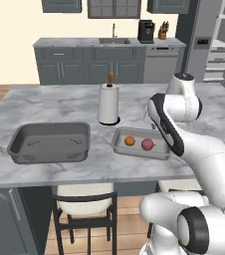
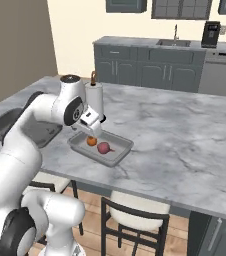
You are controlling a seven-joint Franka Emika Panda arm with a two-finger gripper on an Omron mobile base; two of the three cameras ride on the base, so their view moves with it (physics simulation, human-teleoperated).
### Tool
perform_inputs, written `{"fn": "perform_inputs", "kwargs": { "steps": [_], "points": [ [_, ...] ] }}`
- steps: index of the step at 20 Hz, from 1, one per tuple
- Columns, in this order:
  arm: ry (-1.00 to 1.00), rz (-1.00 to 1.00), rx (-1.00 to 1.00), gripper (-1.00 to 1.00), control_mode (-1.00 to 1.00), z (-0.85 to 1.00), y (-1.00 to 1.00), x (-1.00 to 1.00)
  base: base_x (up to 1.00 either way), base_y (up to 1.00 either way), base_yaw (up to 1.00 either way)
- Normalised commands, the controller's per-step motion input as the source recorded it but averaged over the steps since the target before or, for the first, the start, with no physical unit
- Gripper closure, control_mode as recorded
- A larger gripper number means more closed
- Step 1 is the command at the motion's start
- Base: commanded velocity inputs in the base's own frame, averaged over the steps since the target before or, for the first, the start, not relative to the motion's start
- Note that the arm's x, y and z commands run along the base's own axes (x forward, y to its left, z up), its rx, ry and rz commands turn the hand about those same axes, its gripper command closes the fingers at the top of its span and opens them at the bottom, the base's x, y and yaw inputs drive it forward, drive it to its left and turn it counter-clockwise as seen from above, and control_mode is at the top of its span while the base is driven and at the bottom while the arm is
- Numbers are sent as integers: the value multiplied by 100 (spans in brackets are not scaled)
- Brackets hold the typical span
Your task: Place the cold items (onion and tangerine) from the fridge in one tupperware on the dining counter. Place the warm items (hot dog and kebab skewer) in the stove area in another tupperware.
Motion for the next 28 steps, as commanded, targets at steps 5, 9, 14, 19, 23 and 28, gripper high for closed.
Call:
{"fn": "perform_inputs", "kwargs": {
  "steps": [5, 9, 14, 19, 23, 28],
  "points": [
    [35, 0, -32, -100, -100, -65, 47, -100, 0, 0, 0],
    [-18, 0, 12, -100, -100, -94, 10, -100, 0, 0, 0],
    [-22, 0, 16, -100, -100, -48, 2, -68, 0, 0, 0],
    [-2, -1, 1, -100, 100, -9, 11, -5, -37, -14, -1],
    [0, 0, 0, -100, 100, 0, 0, 0, -90, -95, -15],
    [0, 0, 0, -100, 100, 0, 0, 0, -4, -98, -39]
  ]
}}
